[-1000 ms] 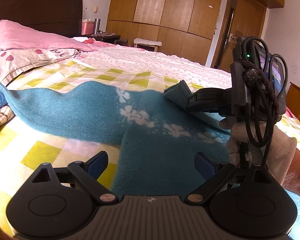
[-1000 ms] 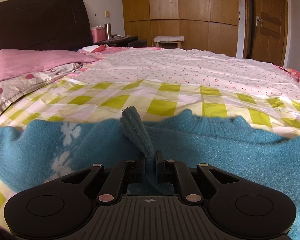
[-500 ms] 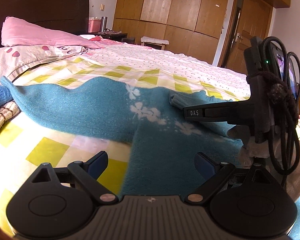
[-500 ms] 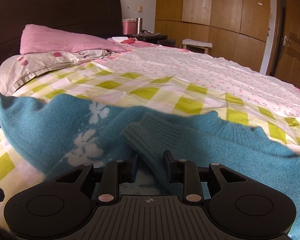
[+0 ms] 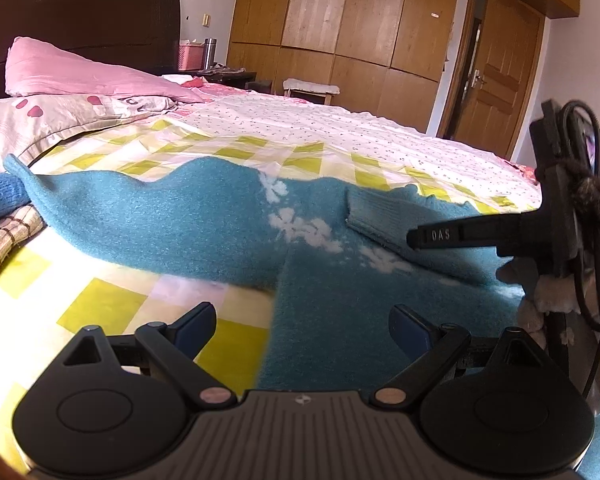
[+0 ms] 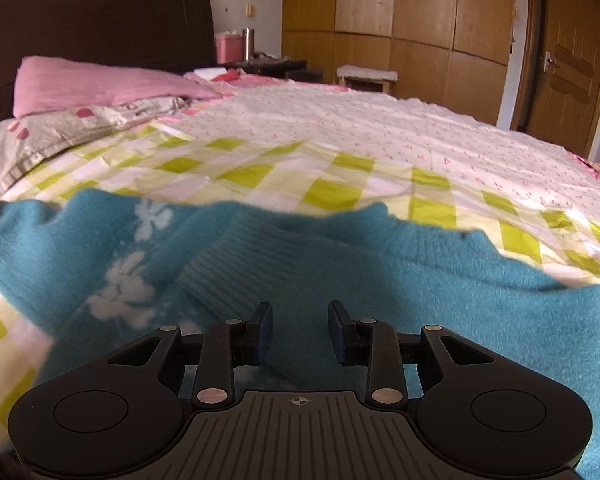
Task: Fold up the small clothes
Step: 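Carry the sleeve across the sweater body toward the left gripper and lay it down, then grasp the other sleeve cuff with the left gripper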
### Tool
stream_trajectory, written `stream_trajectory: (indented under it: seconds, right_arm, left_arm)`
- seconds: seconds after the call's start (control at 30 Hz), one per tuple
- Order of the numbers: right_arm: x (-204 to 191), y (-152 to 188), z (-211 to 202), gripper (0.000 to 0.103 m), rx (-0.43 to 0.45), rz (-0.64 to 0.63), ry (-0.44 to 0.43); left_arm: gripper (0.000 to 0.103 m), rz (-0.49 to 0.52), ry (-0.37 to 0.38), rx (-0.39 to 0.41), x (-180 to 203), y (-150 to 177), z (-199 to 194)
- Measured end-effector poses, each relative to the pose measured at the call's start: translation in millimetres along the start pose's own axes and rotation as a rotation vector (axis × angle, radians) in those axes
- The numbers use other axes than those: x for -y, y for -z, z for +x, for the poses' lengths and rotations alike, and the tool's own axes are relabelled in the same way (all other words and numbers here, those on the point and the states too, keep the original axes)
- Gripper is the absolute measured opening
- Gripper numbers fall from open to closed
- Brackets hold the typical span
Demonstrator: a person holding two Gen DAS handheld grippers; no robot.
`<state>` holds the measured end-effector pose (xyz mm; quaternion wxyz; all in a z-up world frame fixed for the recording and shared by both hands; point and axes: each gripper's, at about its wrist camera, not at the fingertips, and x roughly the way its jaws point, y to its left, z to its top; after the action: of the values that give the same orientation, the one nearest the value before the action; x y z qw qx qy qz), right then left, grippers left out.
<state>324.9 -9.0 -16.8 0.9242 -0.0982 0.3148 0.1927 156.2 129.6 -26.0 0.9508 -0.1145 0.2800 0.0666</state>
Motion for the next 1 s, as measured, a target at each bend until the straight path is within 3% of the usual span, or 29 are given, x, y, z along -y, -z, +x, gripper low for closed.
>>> stream_trajectory:
  seconds: [0.2, 0.47, 0.77, 1.0]
  right_arm:
    - [-1, 11, -14, 0.031, 0.056, 0.009, -0.018]
    - [-12, 32, -14, 0.031, 0.084, -0.039, -0.014]
    - [-5, 39, -13, 0.033, 0.113, -0.004, -0.040]
    - [-4, 40, -13, 0.036, 0.119, 0.001, -0.052]
  left_arm:
    - [0.095, -0.010, -0.042, -0.008, -14, -5, 3]
    - [0.095, -0.072, -0.228, 0.043, -59, -21, 6]
    - [0.095, -0.195, -0.406, 0.050, -130, -45, 44]
    - [0.095, -0.351, -0.411, 0.039, -170, -54, 72]
